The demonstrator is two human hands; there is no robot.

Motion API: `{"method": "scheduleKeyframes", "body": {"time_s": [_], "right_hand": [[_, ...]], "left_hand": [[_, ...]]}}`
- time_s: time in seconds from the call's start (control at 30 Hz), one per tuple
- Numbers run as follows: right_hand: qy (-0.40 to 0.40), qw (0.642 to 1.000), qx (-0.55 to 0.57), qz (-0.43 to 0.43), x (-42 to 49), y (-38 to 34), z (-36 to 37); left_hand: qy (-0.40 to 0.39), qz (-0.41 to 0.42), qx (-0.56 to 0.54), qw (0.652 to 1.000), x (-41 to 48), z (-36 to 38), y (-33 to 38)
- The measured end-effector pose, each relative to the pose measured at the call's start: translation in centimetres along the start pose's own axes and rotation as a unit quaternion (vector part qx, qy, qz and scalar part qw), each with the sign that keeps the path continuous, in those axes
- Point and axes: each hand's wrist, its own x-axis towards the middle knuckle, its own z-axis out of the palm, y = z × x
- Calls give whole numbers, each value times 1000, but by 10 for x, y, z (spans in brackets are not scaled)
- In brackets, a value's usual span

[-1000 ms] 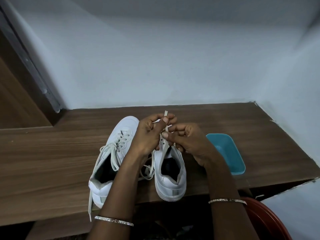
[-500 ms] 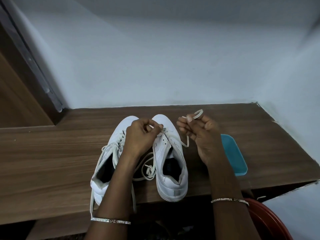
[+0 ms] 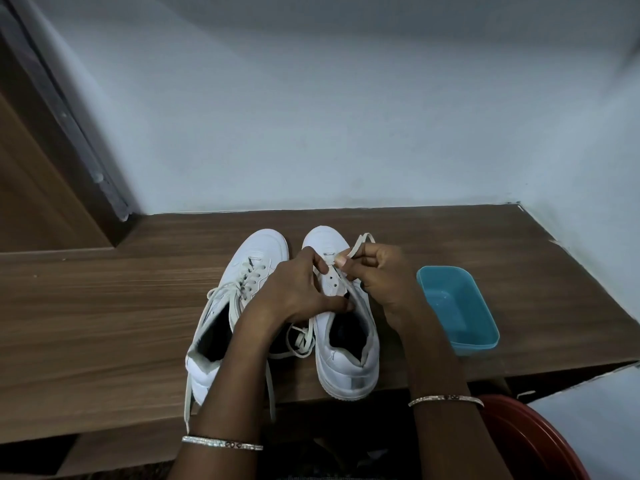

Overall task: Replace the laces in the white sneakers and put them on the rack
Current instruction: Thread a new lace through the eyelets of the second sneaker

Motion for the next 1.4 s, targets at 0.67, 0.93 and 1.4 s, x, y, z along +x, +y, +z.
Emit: {"method": "scheduleKeyframes", "body": {"time_s": [0.67, 0.93, 1.4], "right_hand": [[-10, 997, -81, 7, -2, 14, 12], [-13, 996, 70, 56, -8, 11, 12], [-71, 992, 25, 98, -1, 12, -6]], "left_hand": [[-48, -84, -292, 952, 2, -12, -13], [-43, -57, -325, 943, 3, -11, -19], [160, -11, -442, 882, 12, -17, -12]]}}
